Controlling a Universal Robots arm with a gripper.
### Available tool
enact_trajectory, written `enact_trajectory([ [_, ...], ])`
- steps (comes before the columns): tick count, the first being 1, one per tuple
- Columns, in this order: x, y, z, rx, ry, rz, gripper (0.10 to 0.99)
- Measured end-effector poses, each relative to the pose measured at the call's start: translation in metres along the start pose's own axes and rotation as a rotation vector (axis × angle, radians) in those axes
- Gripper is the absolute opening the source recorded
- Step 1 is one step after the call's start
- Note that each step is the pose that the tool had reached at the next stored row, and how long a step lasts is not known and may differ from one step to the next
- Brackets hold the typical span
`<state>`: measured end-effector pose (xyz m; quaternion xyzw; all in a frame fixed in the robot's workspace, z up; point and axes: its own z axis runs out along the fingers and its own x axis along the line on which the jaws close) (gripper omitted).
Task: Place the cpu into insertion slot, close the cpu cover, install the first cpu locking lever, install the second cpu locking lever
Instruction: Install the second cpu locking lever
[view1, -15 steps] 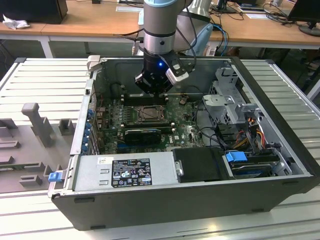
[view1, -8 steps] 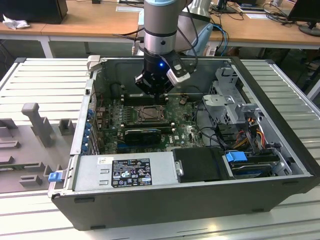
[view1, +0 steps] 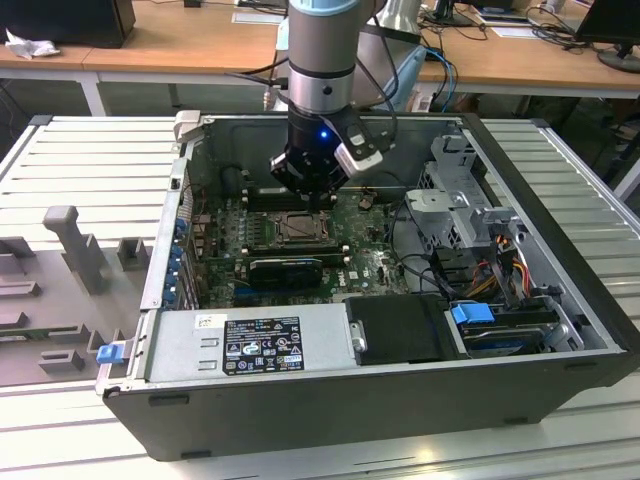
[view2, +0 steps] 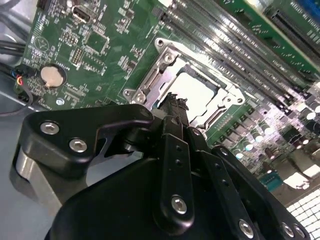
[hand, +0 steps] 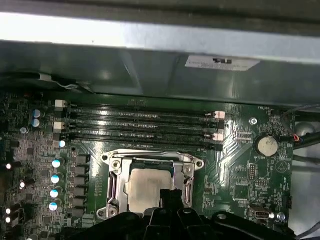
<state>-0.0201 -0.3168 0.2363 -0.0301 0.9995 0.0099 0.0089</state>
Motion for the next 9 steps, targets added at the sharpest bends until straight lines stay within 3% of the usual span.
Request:
enact_trajectory([
  [3, -0.0001, -0.0007, -0.0085, 0.000, 0.0002, 0.000, 0.106],
  [5, -0.0001, -0.0020, -0.0089, 0.000, 0.0002, 0.000, 0.106],
  [9, 0.0008, -0.0146, -0.0092, 0.000, 0.0002, 0.000, 0.106],
])
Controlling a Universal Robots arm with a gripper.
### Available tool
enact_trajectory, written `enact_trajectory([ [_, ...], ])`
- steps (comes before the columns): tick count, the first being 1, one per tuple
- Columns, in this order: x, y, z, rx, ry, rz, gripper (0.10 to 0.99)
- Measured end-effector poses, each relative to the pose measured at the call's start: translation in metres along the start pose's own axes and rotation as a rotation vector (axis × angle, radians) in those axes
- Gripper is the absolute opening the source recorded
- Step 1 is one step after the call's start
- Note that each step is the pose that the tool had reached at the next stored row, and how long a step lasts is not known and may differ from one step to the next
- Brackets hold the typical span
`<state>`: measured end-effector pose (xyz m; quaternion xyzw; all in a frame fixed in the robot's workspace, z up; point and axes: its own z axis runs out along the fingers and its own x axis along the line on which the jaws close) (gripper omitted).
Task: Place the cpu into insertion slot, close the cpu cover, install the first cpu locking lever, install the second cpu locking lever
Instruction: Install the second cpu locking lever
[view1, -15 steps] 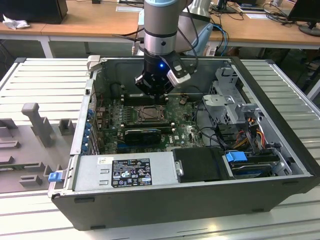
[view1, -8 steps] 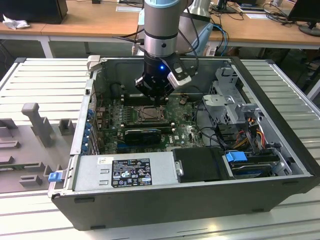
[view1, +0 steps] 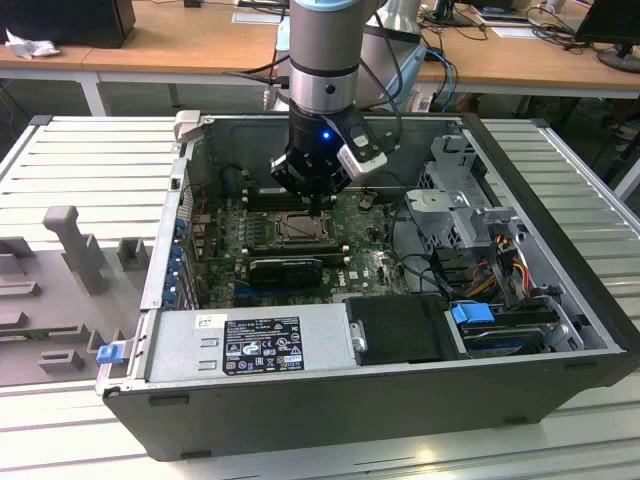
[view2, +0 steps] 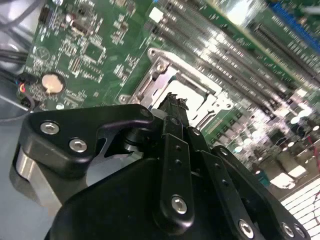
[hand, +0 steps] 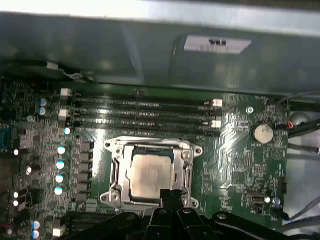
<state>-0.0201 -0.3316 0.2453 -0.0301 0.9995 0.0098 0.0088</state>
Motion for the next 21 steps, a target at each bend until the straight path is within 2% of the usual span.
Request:
enact_trajectory([
  [2, 0.0004, -0.0073, -0.0002, 0.000, -0.0001, 0.000, 0.106],
  [6, 0.0004, -0.0085, -0.0059, 0.000, 0.0000, 0.000, 0.106],
  [10, 0.0008, -0.0163, -0.0063, 0.000, 0.0000, 0.000, 0.106],
  [17, 0.0025, -0.0434, -0.0066, -0.002, 0.0005, 0.000, 0.106],
  [19, 0.0028, -0.0484, -0.0067, -0.005, 0.0022, 0.000, 0.106],
  [20, 0.0030, -0.0506, -0.0068, -0.011, 0.0027, 0.000, 0.106],
  [21, 0.0034, -0.0512, -0.0068, -0.027, 0.0020, 0.000, 0.106],
])
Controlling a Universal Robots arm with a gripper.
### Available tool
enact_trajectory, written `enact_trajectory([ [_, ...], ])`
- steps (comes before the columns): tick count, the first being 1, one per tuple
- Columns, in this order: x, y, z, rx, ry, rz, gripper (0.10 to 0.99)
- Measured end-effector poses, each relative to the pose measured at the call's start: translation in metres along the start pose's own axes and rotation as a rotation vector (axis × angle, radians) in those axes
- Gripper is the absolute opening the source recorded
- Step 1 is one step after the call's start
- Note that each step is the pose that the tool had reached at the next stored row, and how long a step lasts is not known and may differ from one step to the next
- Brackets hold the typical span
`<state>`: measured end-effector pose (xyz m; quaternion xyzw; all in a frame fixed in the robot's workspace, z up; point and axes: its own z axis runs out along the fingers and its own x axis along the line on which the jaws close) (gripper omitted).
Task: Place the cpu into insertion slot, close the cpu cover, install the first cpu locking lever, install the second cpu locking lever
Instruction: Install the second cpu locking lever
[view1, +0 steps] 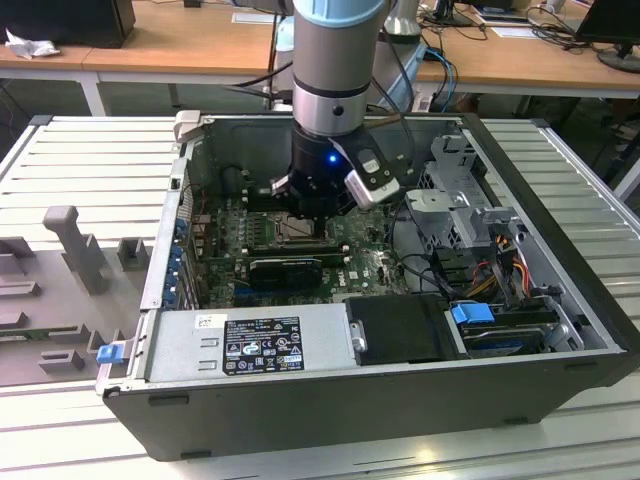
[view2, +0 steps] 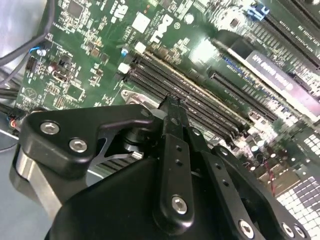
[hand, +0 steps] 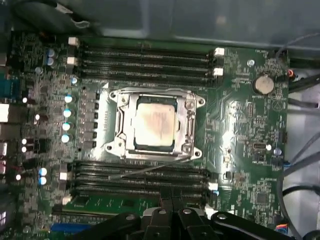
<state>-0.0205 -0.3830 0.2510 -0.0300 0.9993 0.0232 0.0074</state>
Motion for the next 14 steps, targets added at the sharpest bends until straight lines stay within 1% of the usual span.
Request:
enact_trajectory([
  [1, 0.0011, 0.0000, 0.0000, -0.025, -0.0016, 0.000, 0.106],
  [2, 0.0019, 0.0000, 0.0000, -0.039, -0.0025, 0.001, 0.106],
  [3, 0.0038, 0.0001, 0.0004, -0.048, -0.0029, 0.001, 0.106],
  [4, 0.0070, 0.0003, 0.0013, -0.050, -0.0033, 0.001, 0.106],
  [5, 0.0158, 0.0007, 0.0030, -0.051, -0.0031, 0.001, 0.106],
  [6, 0.0216, 0.0010, 0.0045, -0.052, -0.0032, 0.001, 0.106],
  [7, 0.0249, 0.0014, 0.0066, -0.053, -0.0032, -0.001, 0.106],
  [10, 0.0291, 0.0028, 0.0111, -0.054, -0.0029, -0.005, 0.106],
  [13, 0.0321, 0.0034, 0.0145, -0.063, -0.0029, -0.010, 0.106],
  [14, 0.0340, 0.0035, 0.0150, -0.068, -0.0031, -0.012, 0.106],
])
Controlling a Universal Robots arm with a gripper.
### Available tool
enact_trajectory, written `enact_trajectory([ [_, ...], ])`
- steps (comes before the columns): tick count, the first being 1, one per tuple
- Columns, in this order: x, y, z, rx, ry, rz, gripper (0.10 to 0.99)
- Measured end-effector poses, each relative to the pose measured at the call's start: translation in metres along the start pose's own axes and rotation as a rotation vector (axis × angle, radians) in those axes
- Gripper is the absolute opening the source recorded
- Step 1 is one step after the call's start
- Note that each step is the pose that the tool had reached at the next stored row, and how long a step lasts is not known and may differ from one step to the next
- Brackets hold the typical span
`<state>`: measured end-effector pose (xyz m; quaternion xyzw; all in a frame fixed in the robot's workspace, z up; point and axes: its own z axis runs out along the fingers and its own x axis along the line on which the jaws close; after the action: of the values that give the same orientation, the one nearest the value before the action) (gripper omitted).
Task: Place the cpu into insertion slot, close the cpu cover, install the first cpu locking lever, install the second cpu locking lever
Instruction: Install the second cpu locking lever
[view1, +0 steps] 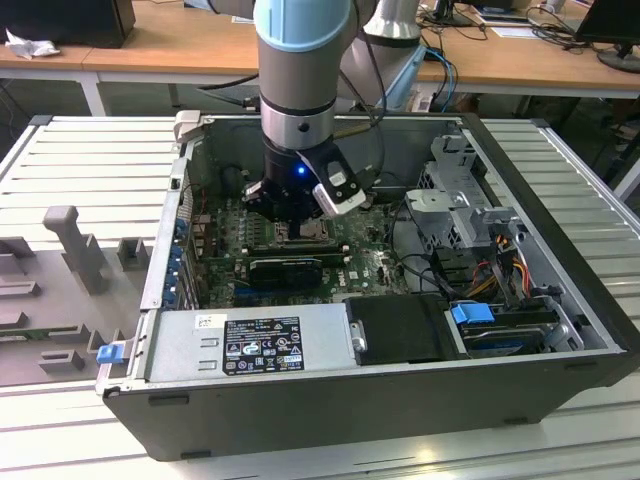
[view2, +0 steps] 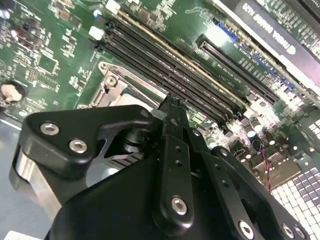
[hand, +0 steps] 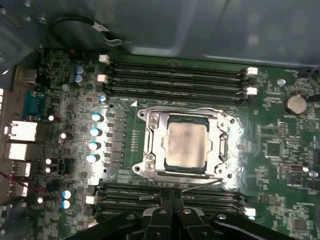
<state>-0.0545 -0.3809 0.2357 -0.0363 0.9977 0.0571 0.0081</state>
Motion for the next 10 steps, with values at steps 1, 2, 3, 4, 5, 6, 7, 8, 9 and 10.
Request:
enact_trajectory([
  [1, 0.0023, 0.0002, 0.0007, -0.006, -0.0004, -0.002, 0.106],
  [2, 0.0064, 0.0003, 0.0023, -0.015, -0.0006, -0.005, 0.106],
  [3, 0.0080, 0.0003, 0.0033, -0.021, -0.0007, -0.008, 0.106],
  [4, 0.0090, 0.0003, 0.0047, -0.024, -0.0007, -0.011, 0.106],
  [5, 0.0098, 0.0000, 0.0070, -0.027, -0.0002, -0.016, 0.106],
  [6, 0.0101, -0.0003, 0.0085, -0.028, 0.0001, -0.018, 0.106],
  [7, 0.0104, -0.0005, 0.0104, -0.029, 0.0004, -0.021, 0.106],
  [8, 0.0107, -0.0008, 0.0127, -0.030, 0.0006, -0.024, 0.106],
  [9, 0.0109, -0.0011, 0.0147, -0.030, 0.0008, -0.025, 0.106],
  [10, 0.0112, -0.0014, 0.0173, -0.032, 0.0010, -0.028, 0.106],
])
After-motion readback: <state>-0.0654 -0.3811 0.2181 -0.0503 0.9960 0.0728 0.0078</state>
